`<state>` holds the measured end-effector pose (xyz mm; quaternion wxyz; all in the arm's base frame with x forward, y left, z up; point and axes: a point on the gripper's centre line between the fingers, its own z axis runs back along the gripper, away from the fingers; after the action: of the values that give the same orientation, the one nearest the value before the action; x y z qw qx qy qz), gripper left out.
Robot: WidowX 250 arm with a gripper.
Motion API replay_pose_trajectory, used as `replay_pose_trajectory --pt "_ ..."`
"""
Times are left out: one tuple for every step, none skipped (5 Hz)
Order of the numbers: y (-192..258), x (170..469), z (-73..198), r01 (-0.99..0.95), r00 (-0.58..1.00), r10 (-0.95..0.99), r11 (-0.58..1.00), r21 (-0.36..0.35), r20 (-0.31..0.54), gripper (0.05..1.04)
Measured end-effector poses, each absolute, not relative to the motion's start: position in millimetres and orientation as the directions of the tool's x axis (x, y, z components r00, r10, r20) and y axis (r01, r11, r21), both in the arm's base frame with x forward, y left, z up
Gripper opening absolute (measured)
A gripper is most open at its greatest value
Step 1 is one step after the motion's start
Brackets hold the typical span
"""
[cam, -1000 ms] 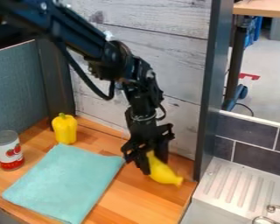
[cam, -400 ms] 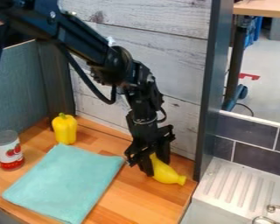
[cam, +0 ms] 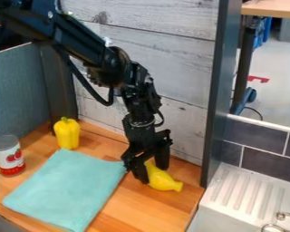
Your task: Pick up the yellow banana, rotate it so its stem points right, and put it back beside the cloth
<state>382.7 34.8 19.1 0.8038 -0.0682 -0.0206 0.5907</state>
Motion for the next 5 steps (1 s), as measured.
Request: replay_pose_trajectory --pt "39.2 385.1 23.9 -0.956 0.253 0.965 0.239 -0.172 -0.065 1.009" --pt "43.8 386.2 36.0 -0.954 0.22 0.972 0.196 -0.227 -0.082 1.004" --pt "41.0 381.7 43.4 -0.947 0.236 0.968 0.209 -0.244 -0.089 1.002" --pt "42.2 366.8 68.3 -0.929 0.295 0.954 0.273 -0.249 -0.053 1.003" --pt "59.3 338.3 88.4 -0.906 0.398 0.917 0.395 -0.153 0.012 1.003"
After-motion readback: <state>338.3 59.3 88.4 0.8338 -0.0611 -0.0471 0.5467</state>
